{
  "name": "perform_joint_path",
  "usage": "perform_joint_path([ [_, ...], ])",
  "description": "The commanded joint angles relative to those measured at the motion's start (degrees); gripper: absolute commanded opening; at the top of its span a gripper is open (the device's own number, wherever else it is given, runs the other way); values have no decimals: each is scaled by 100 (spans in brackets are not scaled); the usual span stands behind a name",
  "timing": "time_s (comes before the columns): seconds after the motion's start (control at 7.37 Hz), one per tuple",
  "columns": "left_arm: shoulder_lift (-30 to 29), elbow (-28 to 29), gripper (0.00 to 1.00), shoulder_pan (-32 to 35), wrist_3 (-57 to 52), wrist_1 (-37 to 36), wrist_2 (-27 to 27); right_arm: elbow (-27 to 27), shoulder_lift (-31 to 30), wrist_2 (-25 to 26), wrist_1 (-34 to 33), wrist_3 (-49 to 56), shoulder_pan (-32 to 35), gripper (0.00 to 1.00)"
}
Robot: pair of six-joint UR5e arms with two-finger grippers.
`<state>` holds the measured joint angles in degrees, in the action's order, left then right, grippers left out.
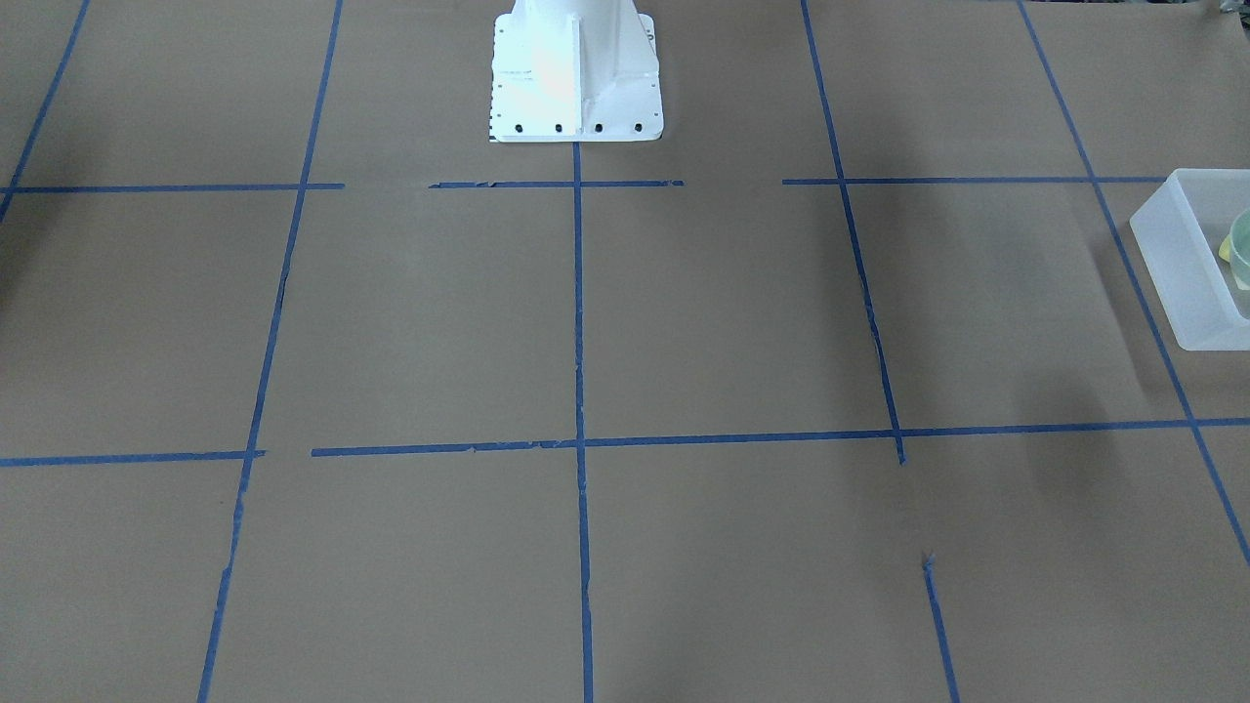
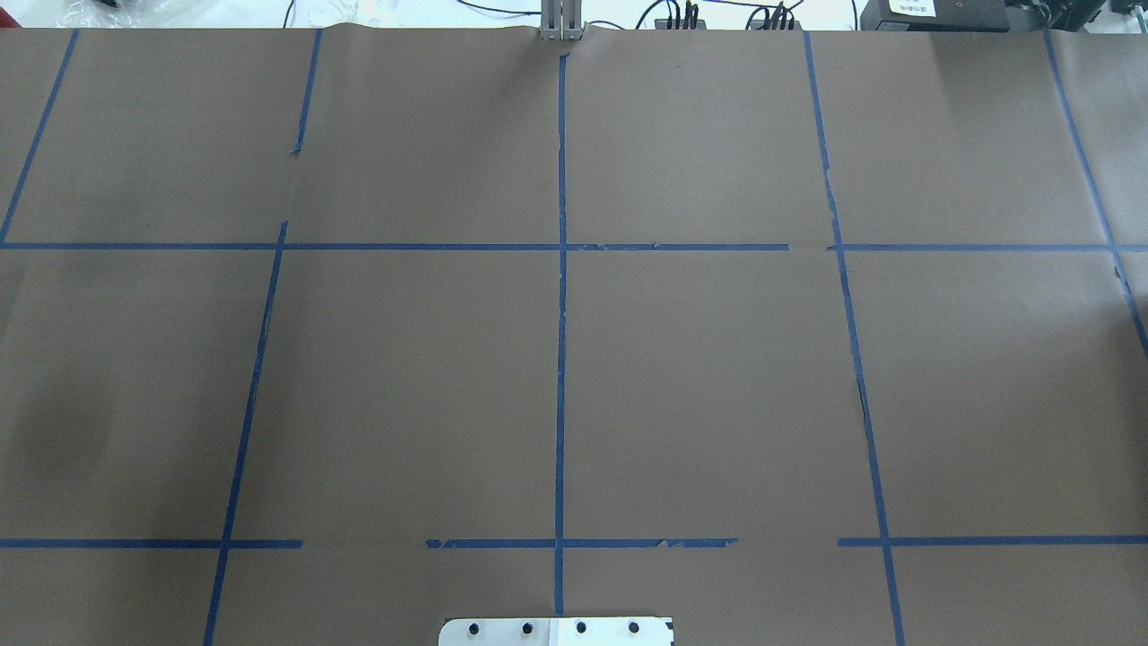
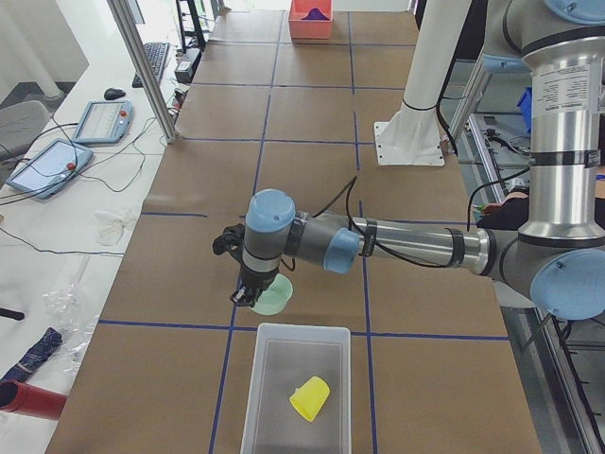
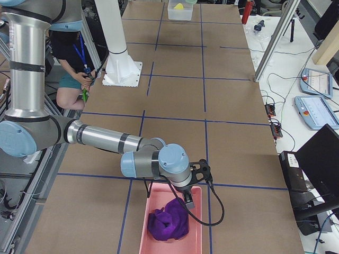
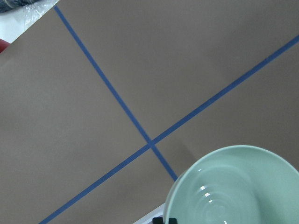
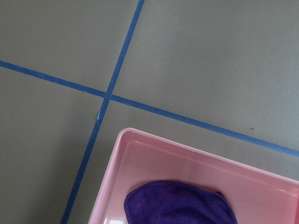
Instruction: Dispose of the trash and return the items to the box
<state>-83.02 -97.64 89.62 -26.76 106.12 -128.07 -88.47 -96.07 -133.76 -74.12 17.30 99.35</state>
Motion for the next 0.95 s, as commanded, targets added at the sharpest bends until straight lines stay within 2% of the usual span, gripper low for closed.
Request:
perform_joint_path([
  [0.0,461,987,0,99,-146,1352,-472,-12,0,-1,11,2,-30,100],
  [0.14,445,1489,0,91,-128,1837,-586,-12,9,-1,11,2,-30,100],
  [0.41,453,1599,0,125,-172,1939,-902,-4,35,8,142,-25,-30,100],
  [0.54,471,1677,0,117,-137,1965,-895,-4,35,8,160,-34,-39,100],
  [0.68,436,1809,26,117,-128,2061,-886,-4,35,8,169,-34,-48,100],
  [0.81,453,2001,81,117,-128,2497,-886,5,27,8,169,-34,-48,100],
])
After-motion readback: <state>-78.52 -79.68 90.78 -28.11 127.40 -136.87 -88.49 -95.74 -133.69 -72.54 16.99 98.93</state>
